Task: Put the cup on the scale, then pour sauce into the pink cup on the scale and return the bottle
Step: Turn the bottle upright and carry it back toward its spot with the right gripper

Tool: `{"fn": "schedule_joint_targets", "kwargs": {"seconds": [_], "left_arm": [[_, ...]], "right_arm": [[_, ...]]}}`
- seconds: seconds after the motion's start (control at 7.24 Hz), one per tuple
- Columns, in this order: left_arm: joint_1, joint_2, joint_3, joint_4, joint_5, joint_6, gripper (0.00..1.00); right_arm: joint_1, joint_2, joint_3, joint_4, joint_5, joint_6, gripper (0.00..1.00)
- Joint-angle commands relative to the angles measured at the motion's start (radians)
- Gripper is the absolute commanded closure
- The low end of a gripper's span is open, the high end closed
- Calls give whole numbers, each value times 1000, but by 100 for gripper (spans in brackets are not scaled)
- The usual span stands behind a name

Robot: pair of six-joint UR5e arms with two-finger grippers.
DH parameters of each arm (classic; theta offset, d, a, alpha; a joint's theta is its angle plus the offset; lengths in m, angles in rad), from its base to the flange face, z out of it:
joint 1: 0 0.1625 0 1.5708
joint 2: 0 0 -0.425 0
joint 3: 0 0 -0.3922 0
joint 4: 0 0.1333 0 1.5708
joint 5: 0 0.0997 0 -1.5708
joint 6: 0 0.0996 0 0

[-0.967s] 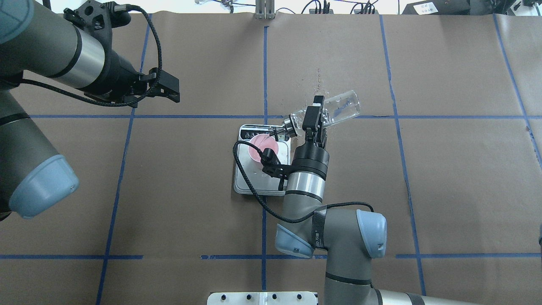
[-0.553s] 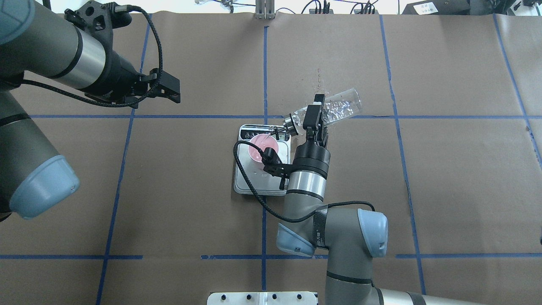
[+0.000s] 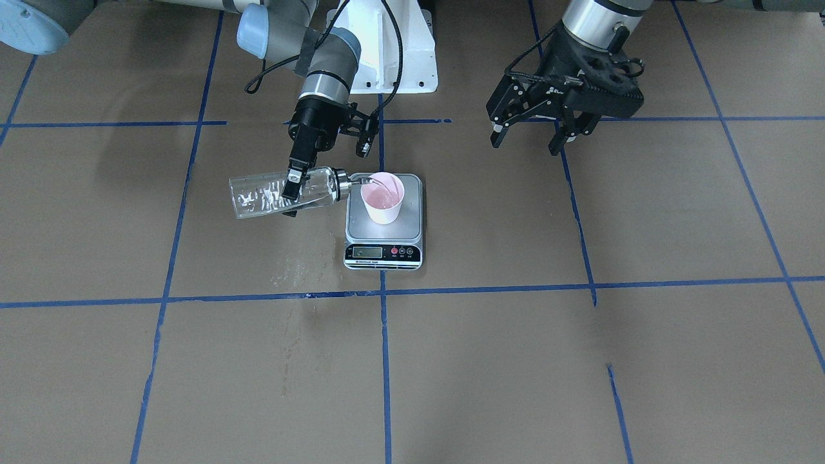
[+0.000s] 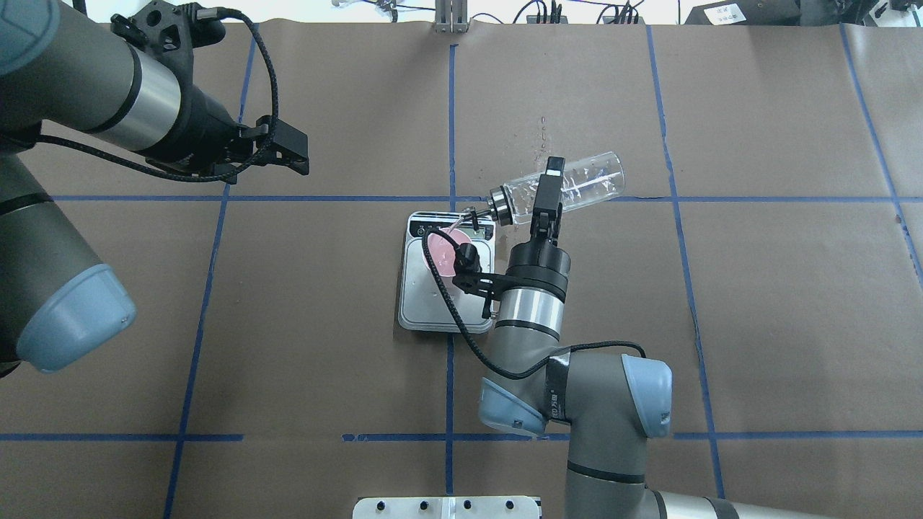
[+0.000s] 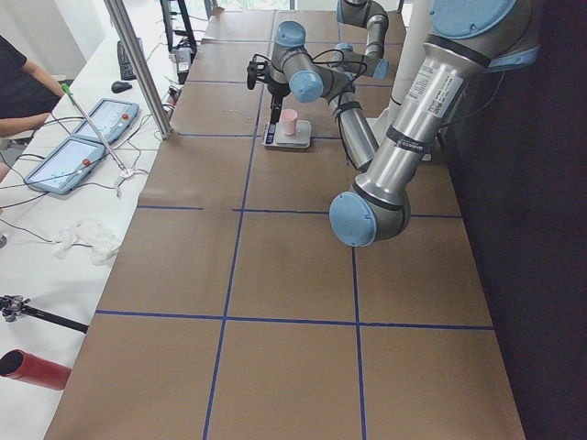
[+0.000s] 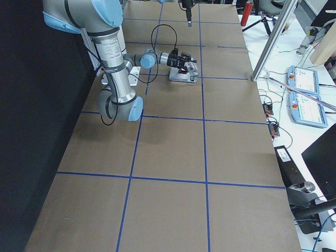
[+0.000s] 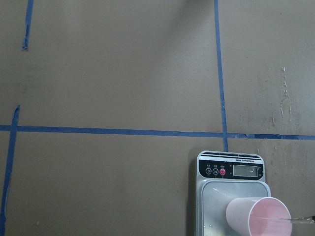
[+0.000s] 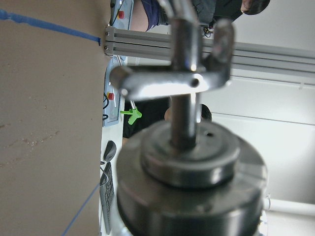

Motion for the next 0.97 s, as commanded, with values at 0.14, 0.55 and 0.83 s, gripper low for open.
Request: {"fn": "schedule_joint_targets", "kwargs": {"seconds": [0.14,0.55,0.83], "left_arm": [[0,-3,-2,1,0,-5,0],[0,-3,-11,3,0,-10,0],[0,0,-20,9,0,-10,0]], "right_arm": [[-19,-44,117,62,155,472,100],[-10,-117,123,515,304,603,100],[-7,-243,131,779,325,681,100]]}}
